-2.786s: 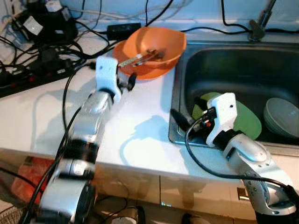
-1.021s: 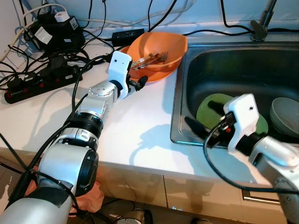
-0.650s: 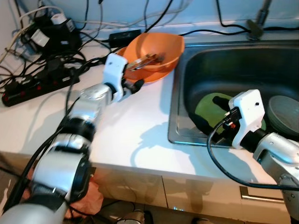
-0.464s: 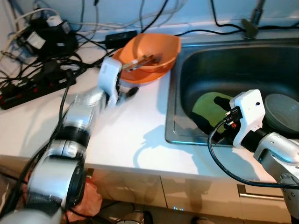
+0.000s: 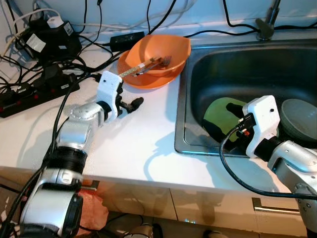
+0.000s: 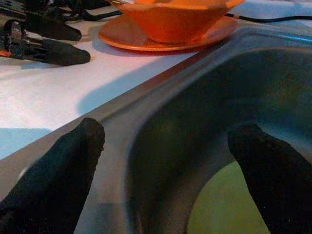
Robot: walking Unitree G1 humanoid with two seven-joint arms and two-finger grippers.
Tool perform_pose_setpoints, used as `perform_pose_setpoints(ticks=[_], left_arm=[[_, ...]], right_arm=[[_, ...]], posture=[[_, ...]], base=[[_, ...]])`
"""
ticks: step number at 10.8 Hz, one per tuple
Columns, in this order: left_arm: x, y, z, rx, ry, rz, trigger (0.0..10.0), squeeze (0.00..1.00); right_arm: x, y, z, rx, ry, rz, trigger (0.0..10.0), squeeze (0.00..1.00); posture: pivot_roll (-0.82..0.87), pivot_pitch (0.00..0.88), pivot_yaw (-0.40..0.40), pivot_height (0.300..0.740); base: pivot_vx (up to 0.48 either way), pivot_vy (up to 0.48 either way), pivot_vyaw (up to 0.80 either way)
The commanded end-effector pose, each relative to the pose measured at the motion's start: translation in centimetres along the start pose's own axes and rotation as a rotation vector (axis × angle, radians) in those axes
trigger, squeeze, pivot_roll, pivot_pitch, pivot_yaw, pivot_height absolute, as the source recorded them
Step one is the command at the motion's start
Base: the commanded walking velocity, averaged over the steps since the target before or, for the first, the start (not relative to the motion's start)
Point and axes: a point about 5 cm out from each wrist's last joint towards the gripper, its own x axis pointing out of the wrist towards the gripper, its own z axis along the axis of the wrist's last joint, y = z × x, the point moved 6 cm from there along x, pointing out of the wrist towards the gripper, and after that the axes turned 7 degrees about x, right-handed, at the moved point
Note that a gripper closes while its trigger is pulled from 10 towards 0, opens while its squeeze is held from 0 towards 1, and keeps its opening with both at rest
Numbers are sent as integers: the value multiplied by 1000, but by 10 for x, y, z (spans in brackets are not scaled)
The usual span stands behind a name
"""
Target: Kitchen organization
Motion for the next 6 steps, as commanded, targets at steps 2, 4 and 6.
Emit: perform_pose_setpoints(ticks=[2, 4, 6], left_arm=[[-6, 0, 0, 46, 2, 0, 10000, 0], [-5, 7, 20, 28, -100, 56, 10000, 0], [-2, 13, 38, -26, -174, 105, 10000, 0]], right_arm=[[3, 3, -1, 2, -2, 11, 10000, 0], [4, 3, -1, 2, -6, 12, 10000, 0], [5, 3, -2, 3, -6, 11, 10000, 0]], posture=[[50, 120, 191, 740], [51, 120, 188, 740], [44, 120, 188, 740]], base=[[0, 0, 0], [0, 0, 0], [0, 0, 0]])
